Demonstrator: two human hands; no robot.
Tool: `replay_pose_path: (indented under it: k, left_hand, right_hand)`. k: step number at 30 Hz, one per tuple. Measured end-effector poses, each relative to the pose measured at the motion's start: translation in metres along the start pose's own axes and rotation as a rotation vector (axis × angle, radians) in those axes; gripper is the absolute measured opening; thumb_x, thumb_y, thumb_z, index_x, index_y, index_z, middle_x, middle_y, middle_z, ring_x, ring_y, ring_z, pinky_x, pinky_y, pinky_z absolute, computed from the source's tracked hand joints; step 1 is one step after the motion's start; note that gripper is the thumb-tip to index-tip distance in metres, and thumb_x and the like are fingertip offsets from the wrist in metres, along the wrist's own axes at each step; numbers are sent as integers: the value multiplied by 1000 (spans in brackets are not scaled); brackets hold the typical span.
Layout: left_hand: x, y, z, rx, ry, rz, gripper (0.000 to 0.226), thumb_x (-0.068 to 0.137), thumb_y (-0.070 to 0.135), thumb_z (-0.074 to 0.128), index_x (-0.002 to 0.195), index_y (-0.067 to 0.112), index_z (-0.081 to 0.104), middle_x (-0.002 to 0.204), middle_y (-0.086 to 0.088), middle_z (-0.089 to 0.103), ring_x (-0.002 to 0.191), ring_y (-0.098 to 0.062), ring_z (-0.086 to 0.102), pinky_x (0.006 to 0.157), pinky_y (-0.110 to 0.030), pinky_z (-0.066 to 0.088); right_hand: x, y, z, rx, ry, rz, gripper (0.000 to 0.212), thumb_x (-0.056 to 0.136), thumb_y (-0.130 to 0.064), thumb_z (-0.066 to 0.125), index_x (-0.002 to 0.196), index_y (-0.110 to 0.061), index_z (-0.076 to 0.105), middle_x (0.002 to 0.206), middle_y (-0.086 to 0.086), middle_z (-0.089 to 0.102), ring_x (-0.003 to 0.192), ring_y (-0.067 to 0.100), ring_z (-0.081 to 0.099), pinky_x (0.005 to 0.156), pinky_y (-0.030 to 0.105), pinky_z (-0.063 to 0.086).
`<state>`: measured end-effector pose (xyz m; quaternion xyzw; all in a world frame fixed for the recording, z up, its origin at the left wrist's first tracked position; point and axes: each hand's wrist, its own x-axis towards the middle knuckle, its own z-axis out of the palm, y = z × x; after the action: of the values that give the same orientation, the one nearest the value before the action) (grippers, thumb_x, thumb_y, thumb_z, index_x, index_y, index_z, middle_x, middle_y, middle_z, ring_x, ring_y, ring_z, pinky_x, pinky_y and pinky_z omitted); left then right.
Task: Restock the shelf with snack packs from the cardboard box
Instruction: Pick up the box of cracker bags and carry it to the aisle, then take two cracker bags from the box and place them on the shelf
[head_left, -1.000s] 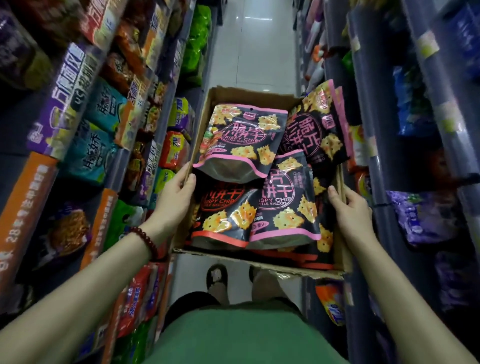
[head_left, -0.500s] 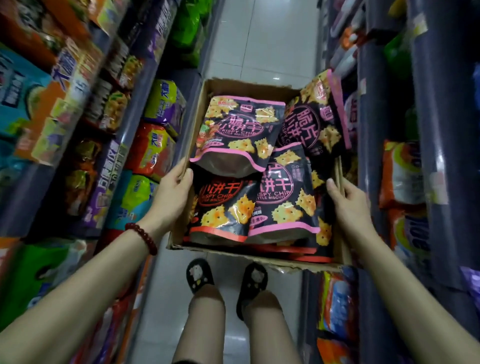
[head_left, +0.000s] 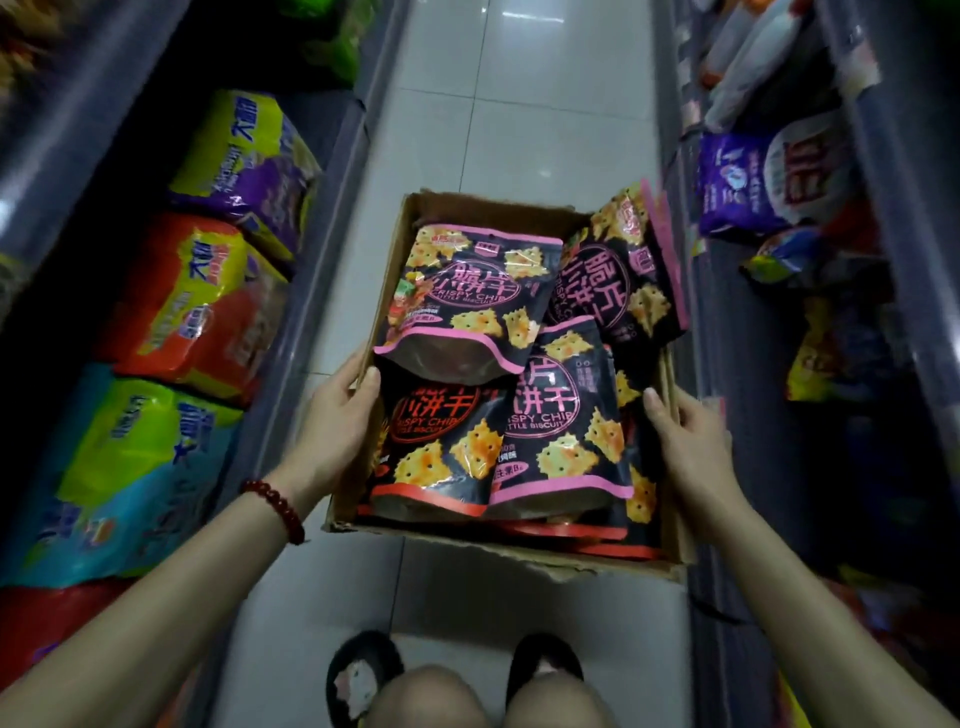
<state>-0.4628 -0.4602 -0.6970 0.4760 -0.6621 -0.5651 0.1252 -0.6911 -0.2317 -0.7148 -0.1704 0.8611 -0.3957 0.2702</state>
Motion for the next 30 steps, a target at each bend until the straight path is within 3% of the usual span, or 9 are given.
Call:
replay_pose_path:
  k: [1,3,6,10,13,16,22,26,30]
  left_hand:
    - [12,-22,5,-2,-5,-3,36,102,22,39,125,47,49,118,23,58,100,14,55,84,-5,45]
    - [31,-55,14,-3,-18,-13,35,100,29,40,117,57,52,119,28,60,113,4,56,99,-26,46]
    - [58,-99,29,-3,-44,-18,34,100,33,39,129,48,50,122,15,64,113,-10,60,99,-41,49]
    - [79,-139,47,24,-27,-10,36,101,30,38,132,45,49,120,16,63,111,-7,58,96,-31,47]
    - [86,-162,57,23,-15,-9,37,101,27,38,132,43,49,118,19,60,112,-5,55,95,-25,44]
    - [93,-180,61,27,-31,-26,37,101,30,38,135,44,47,119,14,62,110,-9,58,86,-23,48]
    - [96,-202,65,16,-46,-39,37,100,33,40,130,55,45,124,14,62,115,-14,58,97,-44,50]
    - [98,-204,66,21,-44,-37,35,99,33,41,120,61,41,117,14,60,107,-14,59,96,-42,51]
    - [98,-205,67,24,-35,-17,33,99,32,41,117,60,42,114,13,60,104,-15,58,93,-36,50]
  right_hand:
    - [9,17,11,14,5,4,27,92,-51,48,94,-30,65,78,-1,71,75,13,68,70,37,53]
    - [23,44,31,26,24,6,21,94,-45,49,90,-32,64,77,-1,71,73,15,67,66,35,51]
    - [44,79,64,-13,64,3,26,96,-42,47,110,-29,65,87,-1,71,81,14,66,73,35,52]
    - [65,127,95,-23,65,18,38,87,-61,43,105,-35,63,88,-5,72,88,20,68,79,45,54]
    - [72,143,110,-29,94,31,19,94,-46,48,93,-33,63,81,-9,69,86,23,66,71,34,48]
    - [74,151,121,-35,92,38,23,95,-41,49,103,-28,67,88,-9,71,90,18,66,76,35,50]
    - [73,169,133,19,108,47,30,94,-41,51,120,-32,63,98,-12,72,93,12,67,76,29,53]
    - [74,169,137,19,112,42,30,94,-40,50,121,-34,63,98,-12,72,89,1,63,68,13,44]
    - [71,165,137,1,112,29,30,94,-40,49,121,-34,61,101,-12,71,88,-1,61,65,8,40]
